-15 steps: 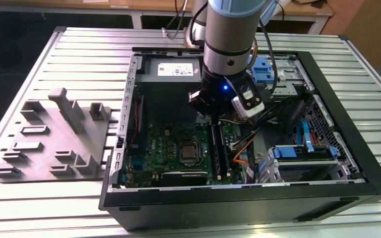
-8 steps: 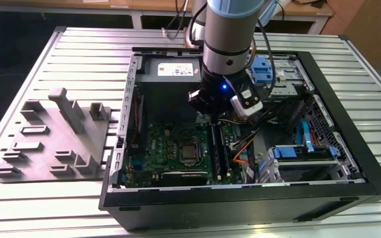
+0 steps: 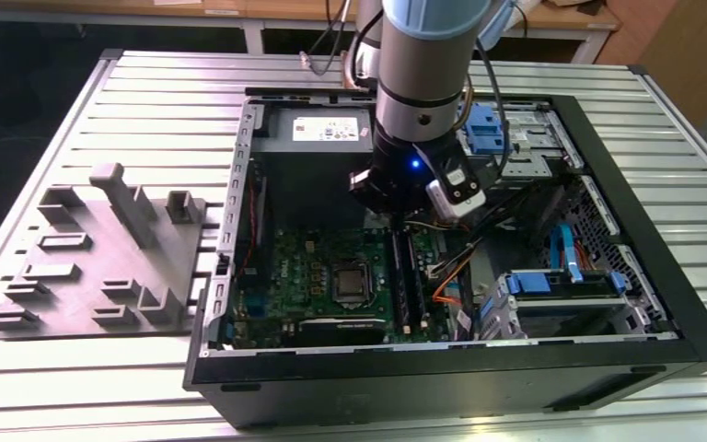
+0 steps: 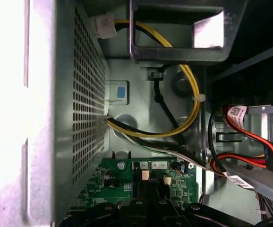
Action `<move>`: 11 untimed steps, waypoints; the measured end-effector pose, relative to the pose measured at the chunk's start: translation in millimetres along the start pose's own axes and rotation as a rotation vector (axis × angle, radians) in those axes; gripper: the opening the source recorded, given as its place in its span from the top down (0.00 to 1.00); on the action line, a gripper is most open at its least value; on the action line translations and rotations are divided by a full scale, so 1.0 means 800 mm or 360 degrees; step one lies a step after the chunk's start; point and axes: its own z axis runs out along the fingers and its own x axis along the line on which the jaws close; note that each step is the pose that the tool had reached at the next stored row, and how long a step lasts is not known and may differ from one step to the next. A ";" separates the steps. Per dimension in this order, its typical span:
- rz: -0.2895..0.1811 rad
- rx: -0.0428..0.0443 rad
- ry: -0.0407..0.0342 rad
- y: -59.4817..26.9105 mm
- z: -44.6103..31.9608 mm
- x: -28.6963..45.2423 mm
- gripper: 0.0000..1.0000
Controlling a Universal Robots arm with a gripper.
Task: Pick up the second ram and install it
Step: 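Press down the second ram until it locks into place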
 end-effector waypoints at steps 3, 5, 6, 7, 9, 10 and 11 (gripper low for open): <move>0.0000 0.0001 0.0000 0.000 0.0017 0.0001 0.90; 0.0000 0.0001 0.0000 0.000 0.0020 0.0001 0.90; 0.0000 0.0001 0.0000 0.000 0.0024 0.0001 0.90; 0.0000 0.0001 0.0000 0.000 0.0033 0.0001 0.90; 0.0000 0.0001 0.0000 0.000 0.0042 0.0002 0.90; 0.0000 0.0001 0.0000 0.000 0.0042 0.0002 0.90; 0.0000 0.0001 0.0000 0.000 0.0042 0.0002 0.90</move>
